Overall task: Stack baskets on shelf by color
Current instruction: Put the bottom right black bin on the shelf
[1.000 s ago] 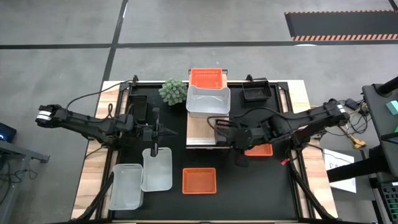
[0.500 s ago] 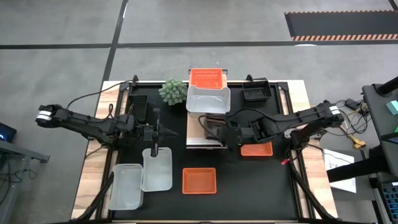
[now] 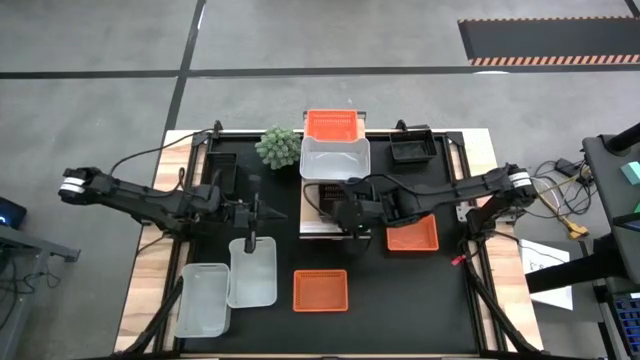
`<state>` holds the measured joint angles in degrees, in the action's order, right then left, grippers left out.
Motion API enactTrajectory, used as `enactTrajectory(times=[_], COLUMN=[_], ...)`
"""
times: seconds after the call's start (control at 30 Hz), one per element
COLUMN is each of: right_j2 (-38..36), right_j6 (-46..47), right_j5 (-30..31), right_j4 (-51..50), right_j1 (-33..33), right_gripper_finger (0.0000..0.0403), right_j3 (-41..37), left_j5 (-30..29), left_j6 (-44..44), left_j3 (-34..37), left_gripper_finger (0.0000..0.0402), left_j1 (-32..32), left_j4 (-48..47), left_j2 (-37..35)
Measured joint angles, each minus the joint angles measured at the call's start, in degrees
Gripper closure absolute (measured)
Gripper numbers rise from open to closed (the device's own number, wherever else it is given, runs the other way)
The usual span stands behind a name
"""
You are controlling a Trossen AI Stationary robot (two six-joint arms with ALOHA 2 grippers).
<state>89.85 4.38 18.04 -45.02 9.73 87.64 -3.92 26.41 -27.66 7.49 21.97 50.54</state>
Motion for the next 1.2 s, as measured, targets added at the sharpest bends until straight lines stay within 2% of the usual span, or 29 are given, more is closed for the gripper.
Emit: enactTrajectory(times=[0.2, 0.4, 0.53, 0.67, 0.77, 0.87, 1.2], right_j2=[-2.36, -5.94, -8.56, -10.66, -12.13, -13.02, -11.75], right_j6=[-0.40, 2.41, 5.67, 12.28, 13.57, 10.86, 0.12], right_j5=[-0.02, -0.09, -0.21, -0.02, 0.00, 0.00, -0.30], right_j4=[-0.25, -9.23, -20.24, -30.16, -28.74, -24.64, -6.75], right_j1=[-0.01, 0.13, 0.10, 0.09, 0.09, -0.05, -1.94], right_gripper_finger=[0.0279, 0.0260, 0.0272, 0.0314, 0.0356, 0.0387, 0.0394], right_j3=[0.49, 3.42, 3.65, 2.20, -1.46, -5.91, -14.64], left_j5=[0.00, 0.00, 0.00, 0.02, 0.02, 0.02, 0.02], left_j6=[-0.76, -1.10, -4.98, -13.24, -16.14, -17.04, -17.14], left_j3=[0.00, 0.00, 0.00, 0.00, 0.00, 0.00, -0.15], left_gripper_finger=[0.0400, 0.0400, 0.0400, 0.0400, 0.0400, 0.0400, 0.0400], left_j1=[0.00, 0.00, -0.01, 0.00, 0.00, 0.00, -0.01], left_j4=[0.05, 0.03, 0.00, -0.70, -1.69, -1.39, 2.32], left_j2=[1.60, 2.89, 3.36, 3.43, 3.55, 4.27, 7.20])
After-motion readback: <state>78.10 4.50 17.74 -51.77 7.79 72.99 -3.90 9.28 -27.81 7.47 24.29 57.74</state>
